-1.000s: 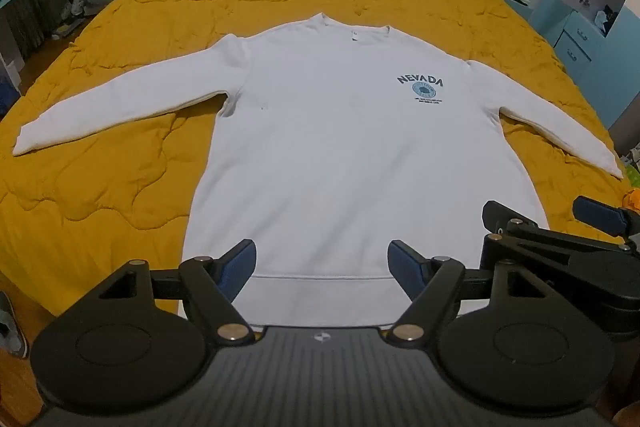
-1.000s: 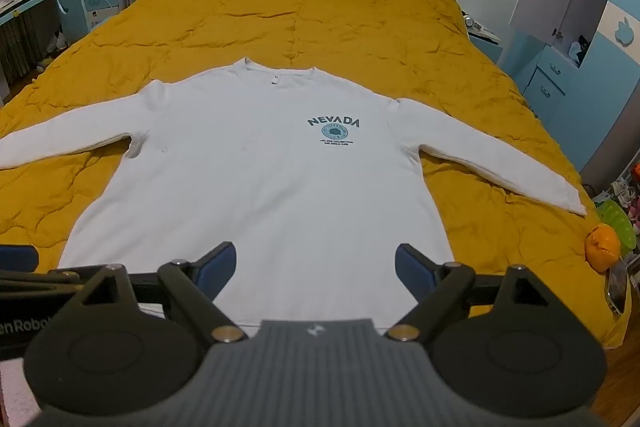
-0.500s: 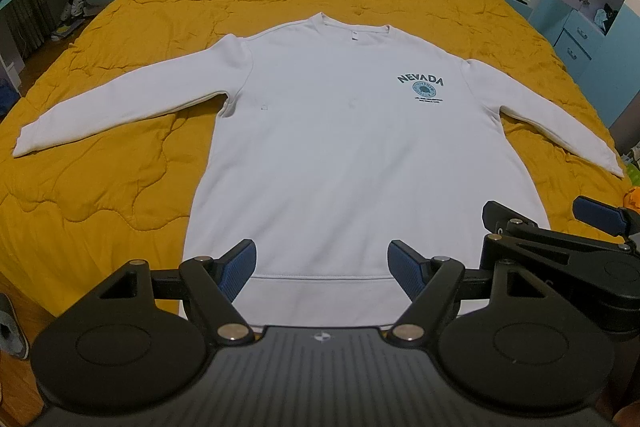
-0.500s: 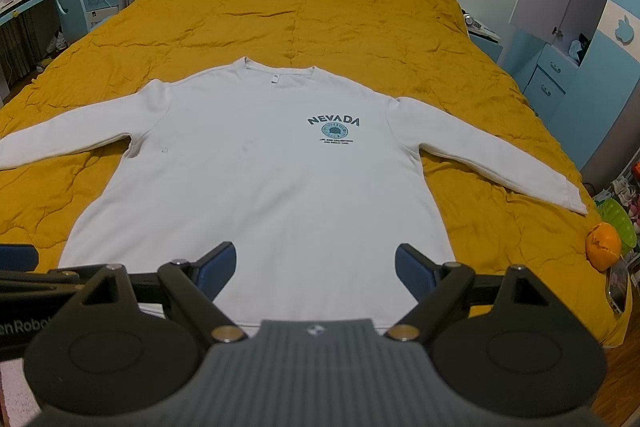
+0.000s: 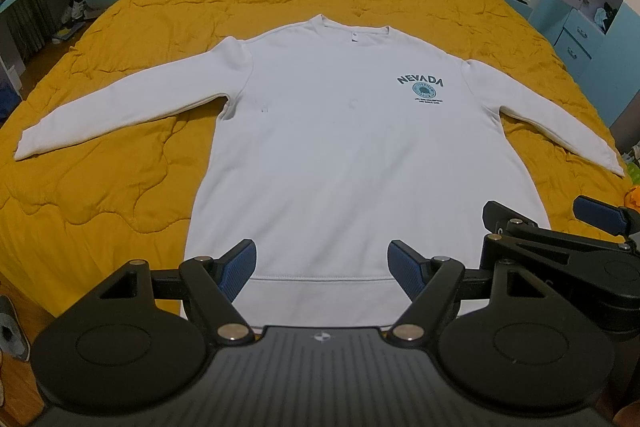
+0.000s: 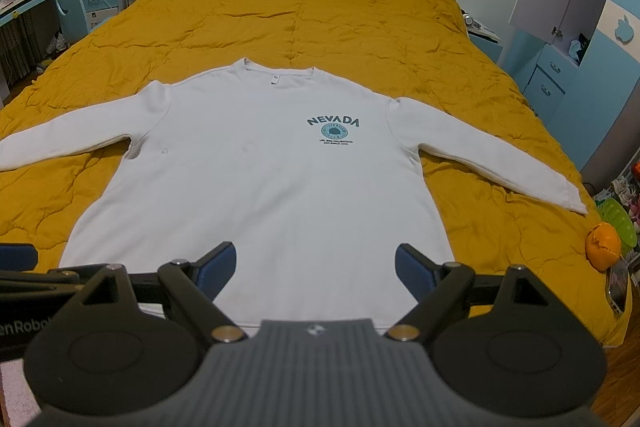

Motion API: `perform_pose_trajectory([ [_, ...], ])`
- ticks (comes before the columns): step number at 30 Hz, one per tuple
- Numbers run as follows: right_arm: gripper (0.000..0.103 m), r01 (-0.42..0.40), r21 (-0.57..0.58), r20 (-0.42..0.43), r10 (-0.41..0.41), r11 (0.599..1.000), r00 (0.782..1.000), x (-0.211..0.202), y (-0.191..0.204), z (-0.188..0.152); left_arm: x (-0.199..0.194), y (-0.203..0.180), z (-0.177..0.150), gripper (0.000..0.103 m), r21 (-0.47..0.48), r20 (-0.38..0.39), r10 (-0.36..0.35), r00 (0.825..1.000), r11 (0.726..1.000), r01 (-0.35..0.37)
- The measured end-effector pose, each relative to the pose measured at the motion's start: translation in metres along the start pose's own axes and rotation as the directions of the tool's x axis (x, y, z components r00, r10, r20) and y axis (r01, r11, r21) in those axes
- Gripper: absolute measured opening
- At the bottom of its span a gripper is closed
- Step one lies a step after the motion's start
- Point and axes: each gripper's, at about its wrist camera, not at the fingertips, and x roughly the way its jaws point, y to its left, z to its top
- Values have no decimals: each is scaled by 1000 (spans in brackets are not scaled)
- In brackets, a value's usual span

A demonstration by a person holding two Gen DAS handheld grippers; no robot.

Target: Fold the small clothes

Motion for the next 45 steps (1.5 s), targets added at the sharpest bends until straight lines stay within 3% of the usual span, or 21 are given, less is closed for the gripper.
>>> perform_pose_trajectory([
  [45, 82, 6, 0, -24, -6, 1000, 1000, 12, 2, 1, 10, 2, 0, 87, -2, -23, -5, 1000, 1000, 5],
])
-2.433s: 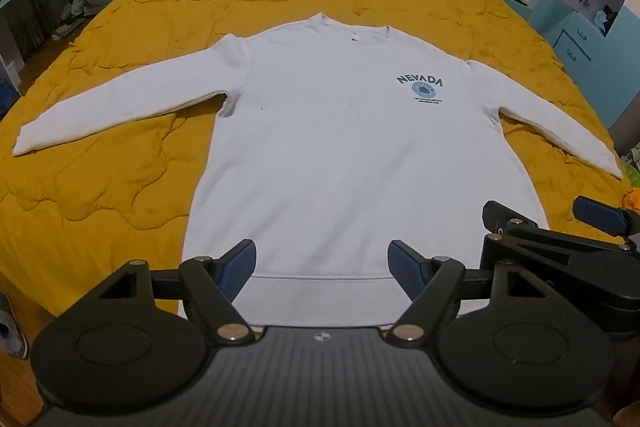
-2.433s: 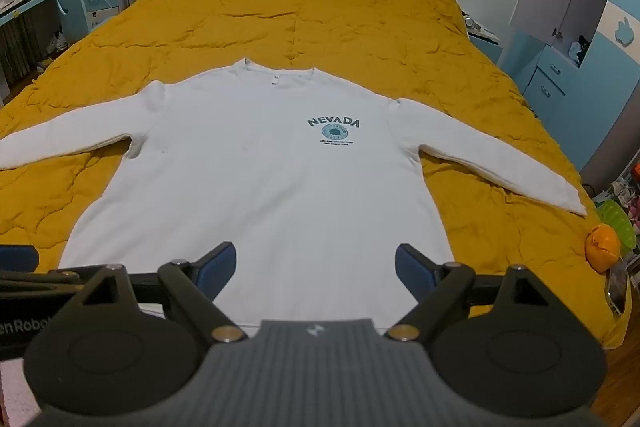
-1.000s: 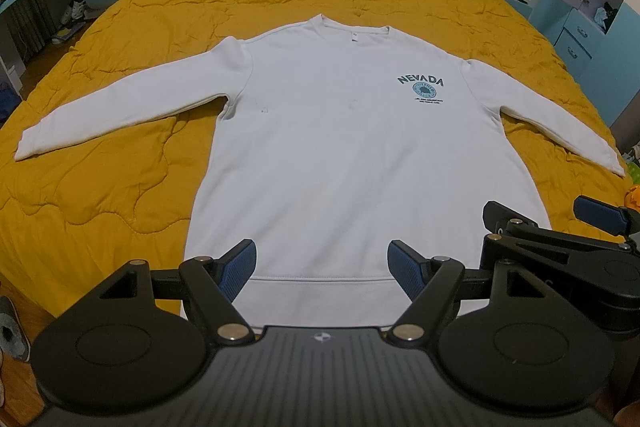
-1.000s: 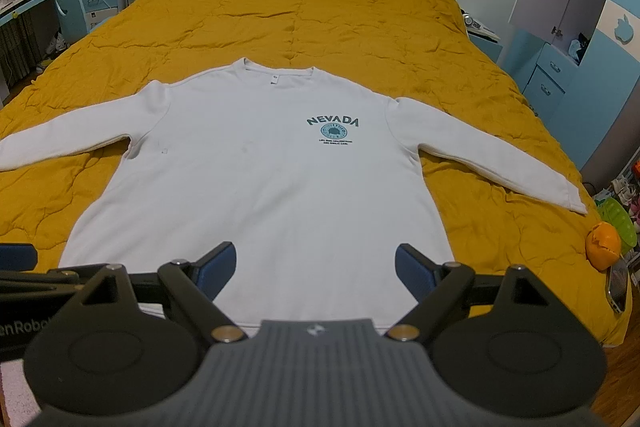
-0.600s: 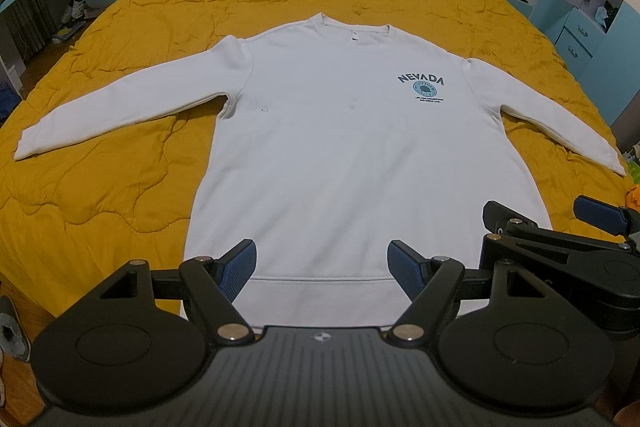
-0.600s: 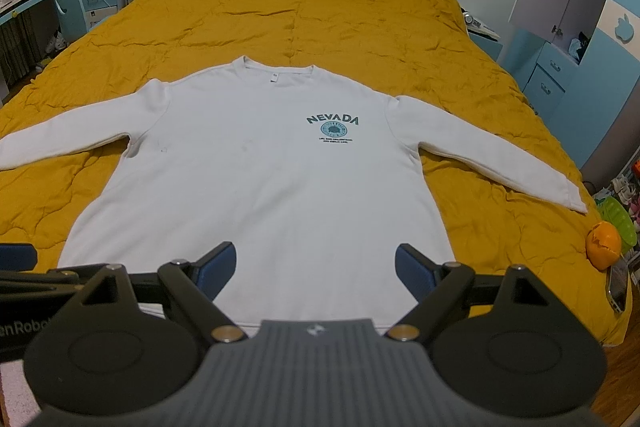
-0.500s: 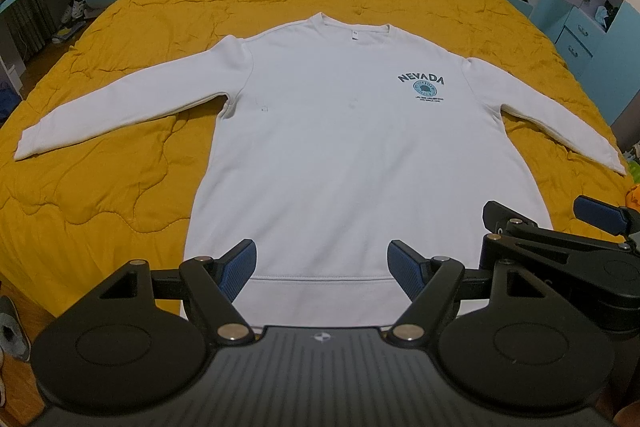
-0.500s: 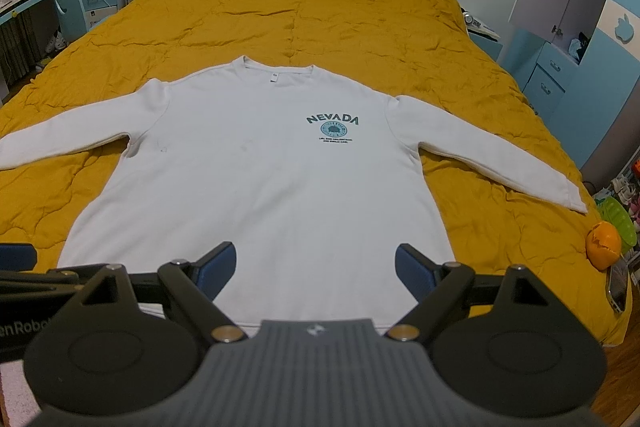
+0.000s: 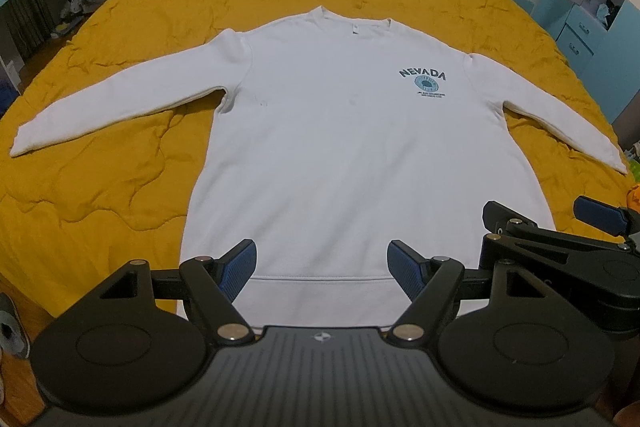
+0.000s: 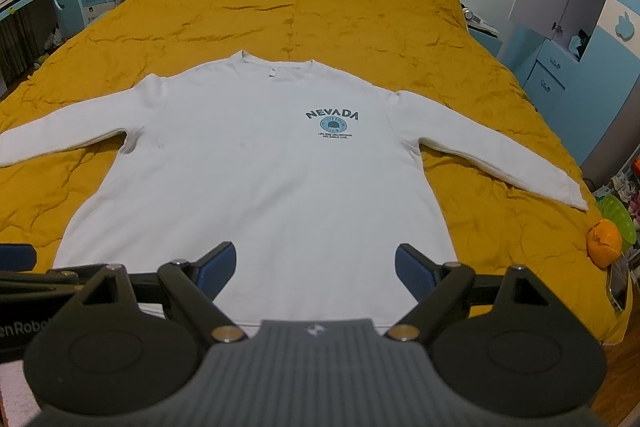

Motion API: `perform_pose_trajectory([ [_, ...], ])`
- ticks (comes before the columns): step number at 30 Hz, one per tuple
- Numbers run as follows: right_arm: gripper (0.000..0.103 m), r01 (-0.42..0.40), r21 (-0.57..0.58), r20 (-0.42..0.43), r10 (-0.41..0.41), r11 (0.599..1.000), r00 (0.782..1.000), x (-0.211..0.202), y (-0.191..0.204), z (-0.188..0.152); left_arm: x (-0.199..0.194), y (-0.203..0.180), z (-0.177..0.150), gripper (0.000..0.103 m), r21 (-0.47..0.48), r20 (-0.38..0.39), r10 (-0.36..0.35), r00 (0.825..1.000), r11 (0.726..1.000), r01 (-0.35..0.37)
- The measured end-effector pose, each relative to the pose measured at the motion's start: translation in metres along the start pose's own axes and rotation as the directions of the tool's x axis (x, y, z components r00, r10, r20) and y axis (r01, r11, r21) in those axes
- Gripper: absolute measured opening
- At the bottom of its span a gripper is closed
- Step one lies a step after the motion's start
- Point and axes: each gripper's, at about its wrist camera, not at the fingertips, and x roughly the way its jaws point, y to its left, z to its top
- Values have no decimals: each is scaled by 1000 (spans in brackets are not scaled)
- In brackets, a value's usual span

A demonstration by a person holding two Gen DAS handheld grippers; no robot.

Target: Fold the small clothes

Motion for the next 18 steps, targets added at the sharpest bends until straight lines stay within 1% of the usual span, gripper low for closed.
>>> perform_pose_trajectory([
  [4, 82, -3, -2, -15, 3, 1000, 1000, 10, 1, 0, 13, 9, 1, 87, -27, -29, -58, 998, 998, 57],
  [6, 82, -18, -21, -15, 17, 1000, 1000, 16, 3, 1, 19, 17, 3, 87, -50, -39, -94, 995, 995, 92],
  [7, 82, -34, -24, -13, 34, 999, 999, 19, 4, 3, 21, 22, 3, 87, -69, -32, -111, 993, 992, 108],
  [10, 83, -124, -16, -3, 124, 992, 992, 29, 6, 8, 23, 43, 7, 87, -132, 9, -140, 990, 981, 140],
  [13, 83, -201, -12, -4, 201, 979, 980, 40, 15, 15, 24, 71, 9, 87, -192, 82, -155, 984, 967, 168],
  [16, 83, -281, -53, 0, 281, 958, 960, 51, 34, 21, 26, 111, 8, 87, -272, 153, -170, 973, 940, 207],
  [18, 83, -324, -89, 50, 329, 942, 943, 55, 48, 25, 31, 138, 7, 87, -323, 186, -182, 966, 917, 235],
])
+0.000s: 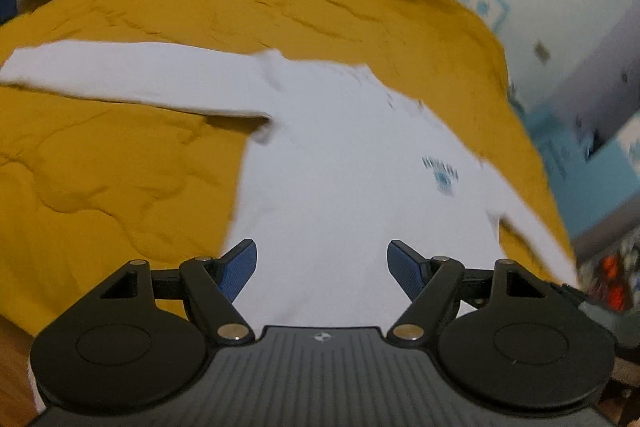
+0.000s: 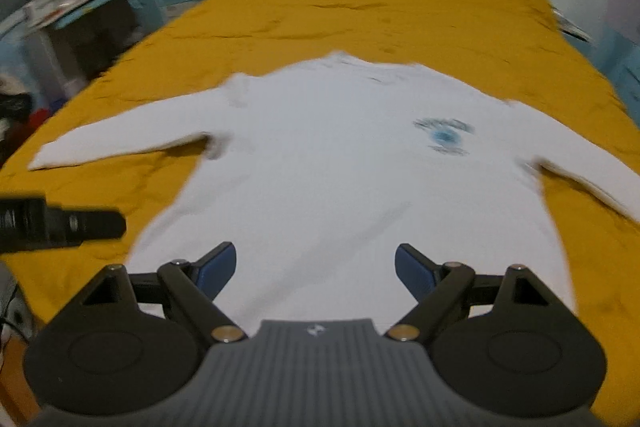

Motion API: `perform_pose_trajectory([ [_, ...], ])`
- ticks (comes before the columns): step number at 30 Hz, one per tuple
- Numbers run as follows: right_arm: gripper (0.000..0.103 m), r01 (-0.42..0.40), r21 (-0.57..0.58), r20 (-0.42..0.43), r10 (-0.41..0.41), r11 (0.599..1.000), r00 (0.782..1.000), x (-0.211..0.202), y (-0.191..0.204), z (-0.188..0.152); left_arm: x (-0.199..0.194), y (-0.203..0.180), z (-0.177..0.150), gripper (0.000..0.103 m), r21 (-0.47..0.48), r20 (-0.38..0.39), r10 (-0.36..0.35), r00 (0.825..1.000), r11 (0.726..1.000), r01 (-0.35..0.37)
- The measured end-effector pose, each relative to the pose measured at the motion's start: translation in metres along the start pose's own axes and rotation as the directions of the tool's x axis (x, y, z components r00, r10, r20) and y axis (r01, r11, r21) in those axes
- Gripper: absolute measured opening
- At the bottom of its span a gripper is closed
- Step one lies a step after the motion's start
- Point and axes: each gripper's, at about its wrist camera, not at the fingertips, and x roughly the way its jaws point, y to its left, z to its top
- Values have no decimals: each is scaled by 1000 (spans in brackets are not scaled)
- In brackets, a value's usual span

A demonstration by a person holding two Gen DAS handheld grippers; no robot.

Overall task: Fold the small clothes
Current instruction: 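Grasp a sleeve cuff with the left tool and lift it across the body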

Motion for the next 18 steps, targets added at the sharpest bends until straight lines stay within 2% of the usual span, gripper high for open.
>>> perform_pose_trajectory([
  [3, 83, -38, -86, 150, 50, 996, 987, 8, 19, 2, -3, 44, 11, 84, -115, 68, -19, 997, 993, 27],
  [5, 83, -7, -156, 207, 40, 988, 977, 21, 34, 7, -7, 74, 20, 84, -192, 134, -12, 991, 981, 38],
  [7, 83, 22, -209, 236, 28, 978, 971, 35, 46, 10, -13, 106, 31, 84, -269, 220, 49, 974, 963, 13],
  [10, 83, 20, -284, 217, 44, 959, 975, 66, 63, 21, -17, 159, 47, 85, -418, 348, 175, 921, 908, -15],
  [12, 82, -18, -352, 192, 91, 936, 977, 91, 75, 29, -14, 190, 56, 85, -504, 372, 216, 903, 864, 1],
  [15, 81, -21, -428, 150, 94, 904, 984, 123, 101, 40, 2, 223, 68, 85, -582, 368, 260, 893, 813, 3],
  [18, 81, -42, -432, 114, 101, 901, 988, 148, 117, 49, 13, 253, 69, 85, -647, 346, 308, 886, 762, -12],
])
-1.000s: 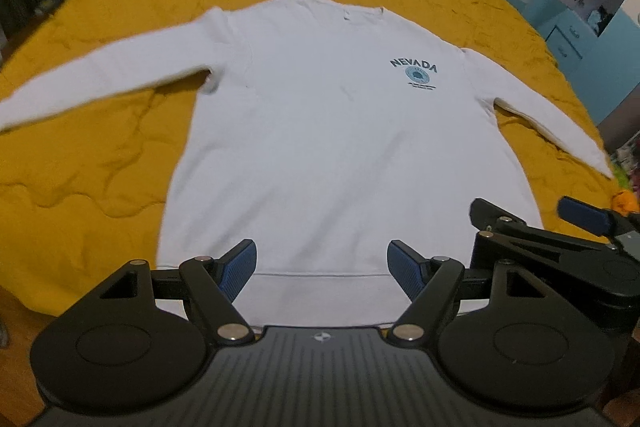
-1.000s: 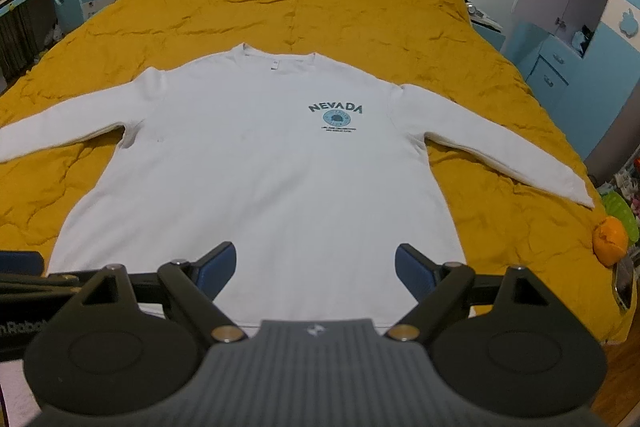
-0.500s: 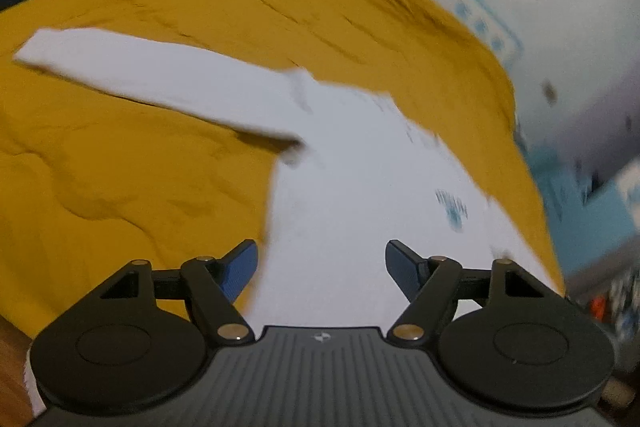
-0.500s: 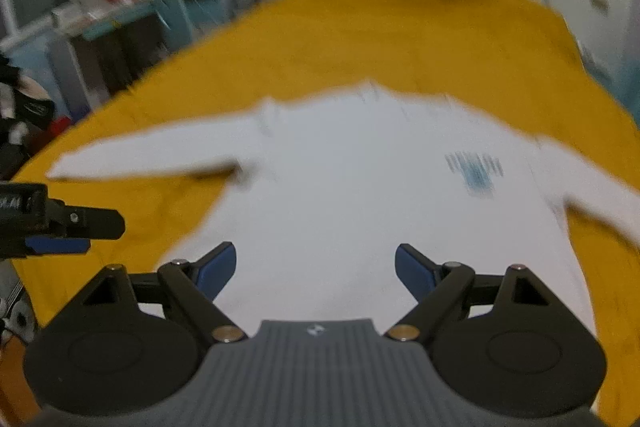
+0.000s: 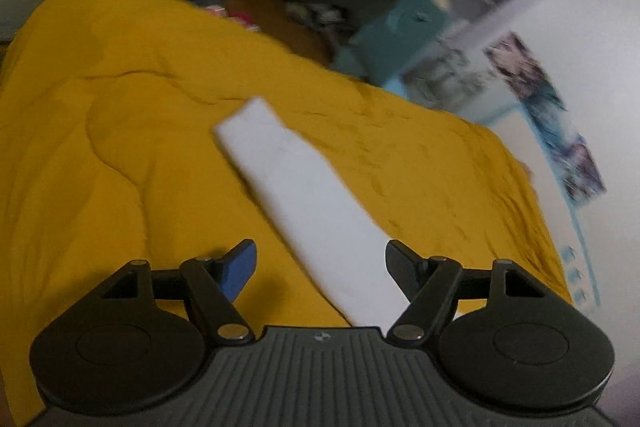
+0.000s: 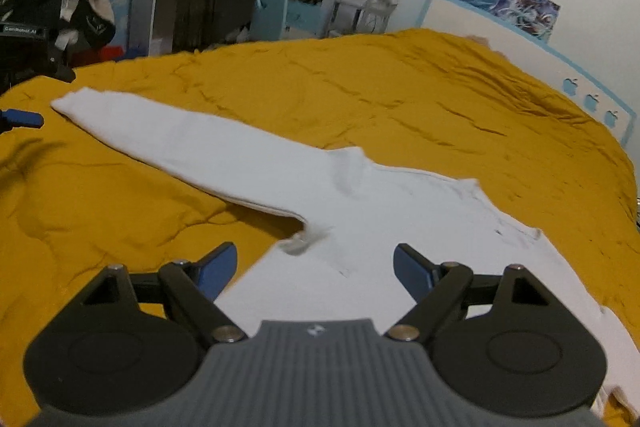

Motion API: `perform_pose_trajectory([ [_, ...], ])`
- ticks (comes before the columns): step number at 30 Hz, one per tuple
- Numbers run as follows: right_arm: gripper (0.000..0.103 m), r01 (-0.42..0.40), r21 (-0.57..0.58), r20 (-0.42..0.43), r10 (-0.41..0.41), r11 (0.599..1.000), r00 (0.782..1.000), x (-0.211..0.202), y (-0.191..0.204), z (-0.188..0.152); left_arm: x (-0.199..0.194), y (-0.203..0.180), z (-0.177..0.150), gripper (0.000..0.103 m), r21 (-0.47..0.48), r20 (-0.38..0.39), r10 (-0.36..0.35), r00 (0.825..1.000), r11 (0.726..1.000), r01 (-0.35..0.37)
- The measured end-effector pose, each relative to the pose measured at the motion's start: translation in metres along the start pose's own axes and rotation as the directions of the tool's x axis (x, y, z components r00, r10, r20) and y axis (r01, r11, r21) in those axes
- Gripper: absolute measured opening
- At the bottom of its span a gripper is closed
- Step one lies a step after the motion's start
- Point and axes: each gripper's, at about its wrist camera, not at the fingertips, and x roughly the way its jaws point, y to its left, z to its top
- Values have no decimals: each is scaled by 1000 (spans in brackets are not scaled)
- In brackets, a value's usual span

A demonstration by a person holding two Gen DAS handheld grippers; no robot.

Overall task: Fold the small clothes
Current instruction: 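Grasp a sleeve cuff with the left tool and lift it across the body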

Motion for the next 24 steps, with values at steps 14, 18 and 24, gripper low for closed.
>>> perform_pose_trajectory([
  [14, 81, 31, -125, -60, -39, 992, 997, 83, 37, 23, 60, 32, 14, 25, -167, 111, -11, 994, 985, 30],
  [18, 81, -20, -82, -97, 12, 996, 995, 87, 38, 19, 62, 46, 18, 10, -216, 106, -70, 992, 972, 92],
  [24, 81, -12, -57, -118, 6, 998, 993, 83, 37, 7, 48, 33, 24, 10, -168, 117, -145, 982, 972, 164],
])
